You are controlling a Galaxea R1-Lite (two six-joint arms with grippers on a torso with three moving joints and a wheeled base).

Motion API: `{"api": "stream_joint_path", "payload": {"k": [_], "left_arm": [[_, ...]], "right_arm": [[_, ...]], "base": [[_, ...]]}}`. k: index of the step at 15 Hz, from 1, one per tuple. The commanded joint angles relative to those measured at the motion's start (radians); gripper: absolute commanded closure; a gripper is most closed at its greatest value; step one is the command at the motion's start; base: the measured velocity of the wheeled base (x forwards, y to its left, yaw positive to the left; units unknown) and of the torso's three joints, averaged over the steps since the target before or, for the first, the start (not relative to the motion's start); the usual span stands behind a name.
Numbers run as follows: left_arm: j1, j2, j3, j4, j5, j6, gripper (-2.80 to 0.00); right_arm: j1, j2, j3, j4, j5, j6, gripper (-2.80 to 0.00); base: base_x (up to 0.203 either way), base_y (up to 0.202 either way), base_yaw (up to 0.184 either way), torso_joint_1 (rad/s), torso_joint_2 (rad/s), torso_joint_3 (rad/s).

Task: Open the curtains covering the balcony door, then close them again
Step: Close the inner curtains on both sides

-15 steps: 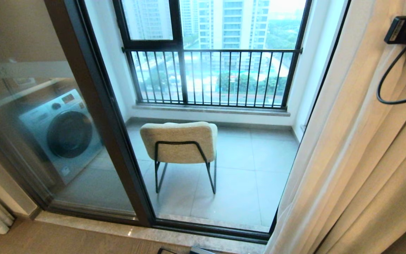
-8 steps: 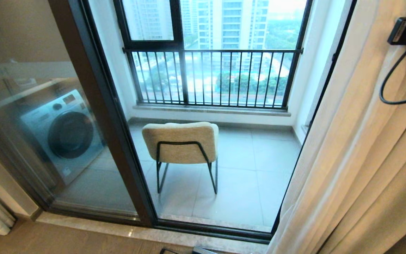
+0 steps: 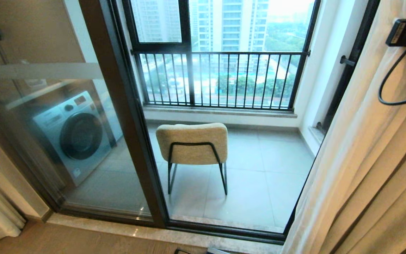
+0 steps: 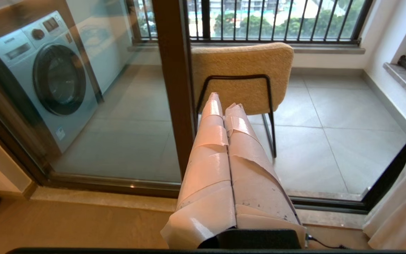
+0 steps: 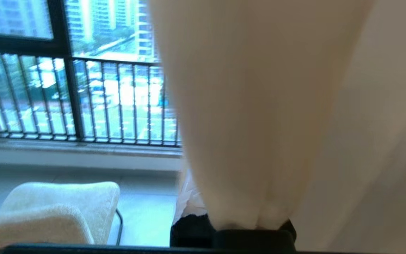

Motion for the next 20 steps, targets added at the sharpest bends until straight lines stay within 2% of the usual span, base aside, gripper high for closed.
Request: {"api": "stream_joint_path", "payload": {"k": [1,20], "left_arm": [[0.000,0.000,0.000,-0.001,0.000,0.000,0.00],[0.000,0.000,0.000,-0.001,0.000,0.000,0.00]], "right_arm": [[0.002,-0.001,0.001,-0.004,0.000,-0.001,0.00],[0.002,-0.014,0.036,-0.009,0.000,-0.002,0.00]], "base": [[0.000,0.192,0.001,-0.007,0.00,0.002],[0.000,0.188,0.000,0.001,0.00,0.003]]}}
